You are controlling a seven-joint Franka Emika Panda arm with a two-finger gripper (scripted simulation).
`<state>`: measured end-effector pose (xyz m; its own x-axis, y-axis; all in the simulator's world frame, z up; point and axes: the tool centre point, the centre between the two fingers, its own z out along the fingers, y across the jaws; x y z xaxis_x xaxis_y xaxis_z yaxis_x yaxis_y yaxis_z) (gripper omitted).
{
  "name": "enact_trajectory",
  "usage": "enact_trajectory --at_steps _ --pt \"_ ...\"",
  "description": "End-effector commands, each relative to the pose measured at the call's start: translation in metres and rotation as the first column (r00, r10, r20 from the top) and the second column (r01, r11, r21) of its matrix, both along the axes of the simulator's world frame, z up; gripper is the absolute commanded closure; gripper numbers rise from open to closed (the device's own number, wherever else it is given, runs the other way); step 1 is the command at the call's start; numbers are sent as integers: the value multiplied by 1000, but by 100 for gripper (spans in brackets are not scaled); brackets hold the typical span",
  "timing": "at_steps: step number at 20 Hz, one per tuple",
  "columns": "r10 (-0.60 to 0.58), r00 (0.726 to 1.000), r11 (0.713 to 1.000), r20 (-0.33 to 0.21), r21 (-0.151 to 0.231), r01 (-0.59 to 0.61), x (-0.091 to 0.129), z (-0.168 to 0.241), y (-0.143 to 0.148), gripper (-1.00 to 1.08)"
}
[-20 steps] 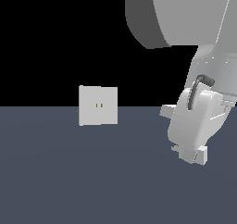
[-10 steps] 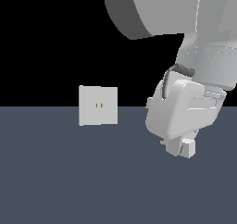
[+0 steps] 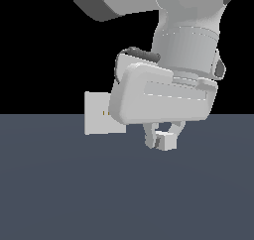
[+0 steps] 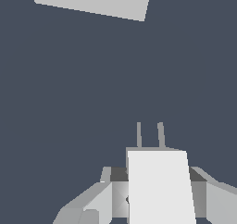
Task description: Plug the charger into the wall socket.
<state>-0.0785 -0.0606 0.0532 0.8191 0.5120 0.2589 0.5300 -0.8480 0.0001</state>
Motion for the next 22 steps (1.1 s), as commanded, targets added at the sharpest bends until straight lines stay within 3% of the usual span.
enact_trajectory --at_steps 1,12,22 --pt "-35 999 999 1 1 35 2 8 14 108" --pt "-156 988 988 1 1 156 14 34 64 108" --pt "-209 978 978 -1 -1 209 22 45 85 108"
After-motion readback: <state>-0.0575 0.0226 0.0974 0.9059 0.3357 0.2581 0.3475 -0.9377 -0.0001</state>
